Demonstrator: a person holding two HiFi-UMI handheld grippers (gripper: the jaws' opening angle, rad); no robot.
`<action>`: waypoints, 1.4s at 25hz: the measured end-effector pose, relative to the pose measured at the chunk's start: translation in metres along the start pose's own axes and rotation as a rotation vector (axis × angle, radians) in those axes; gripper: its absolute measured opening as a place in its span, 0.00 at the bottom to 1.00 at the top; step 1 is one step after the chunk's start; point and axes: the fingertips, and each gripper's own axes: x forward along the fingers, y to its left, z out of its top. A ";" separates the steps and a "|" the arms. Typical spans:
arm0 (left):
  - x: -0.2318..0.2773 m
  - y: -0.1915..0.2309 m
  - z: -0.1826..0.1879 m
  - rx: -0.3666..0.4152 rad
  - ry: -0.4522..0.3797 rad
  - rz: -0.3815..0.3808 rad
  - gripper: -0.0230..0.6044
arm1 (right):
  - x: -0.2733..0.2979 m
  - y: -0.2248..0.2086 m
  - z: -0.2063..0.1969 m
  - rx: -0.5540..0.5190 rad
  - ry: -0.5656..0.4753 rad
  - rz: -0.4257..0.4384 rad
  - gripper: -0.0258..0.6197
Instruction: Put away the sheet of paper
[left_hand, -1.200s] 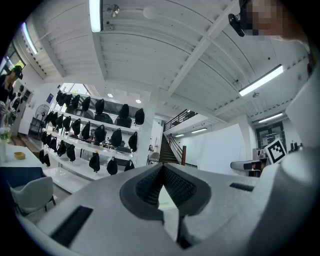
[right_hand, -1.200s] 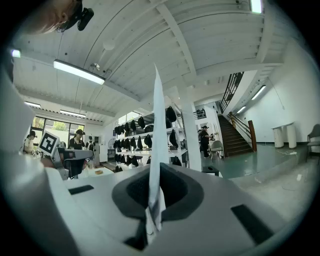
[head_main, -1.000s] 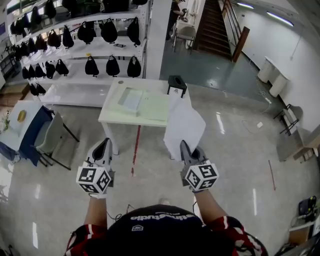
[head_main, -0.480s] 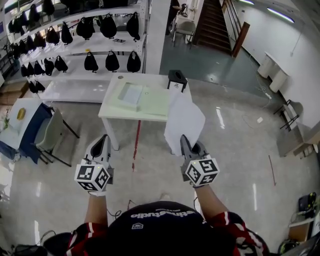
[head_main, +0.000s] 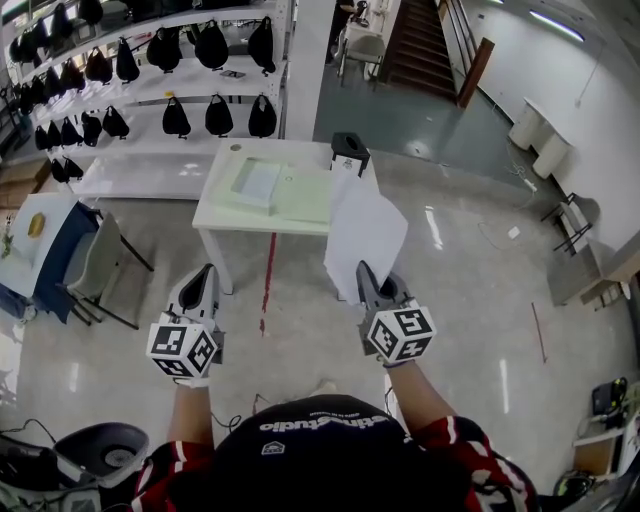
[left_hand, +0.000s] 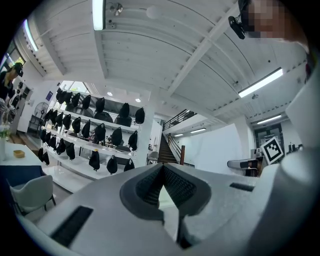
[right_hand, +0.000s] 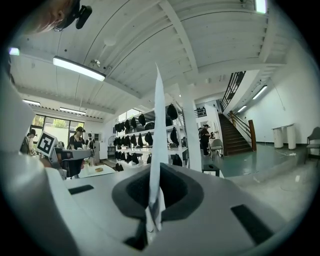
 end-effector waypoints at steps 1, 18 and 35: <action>0.000 -0.001 0.000 0.002 0.000 -0.002 0.04 | 0.000 0.000 0.000 -0.001 0.002 -0.002 0.04; 0.005 -0.001 -0.009 0.017 0.021 -0.012 0.04 | 0.004 -0.002 -0.003 -0.011 0.031 0.026 0.04; 0.071 0.042 -0.009 0.042 0.022 0.048 0.04 | 0.102 -0.030 -0.006 -0.033 0.033 0.076 0.04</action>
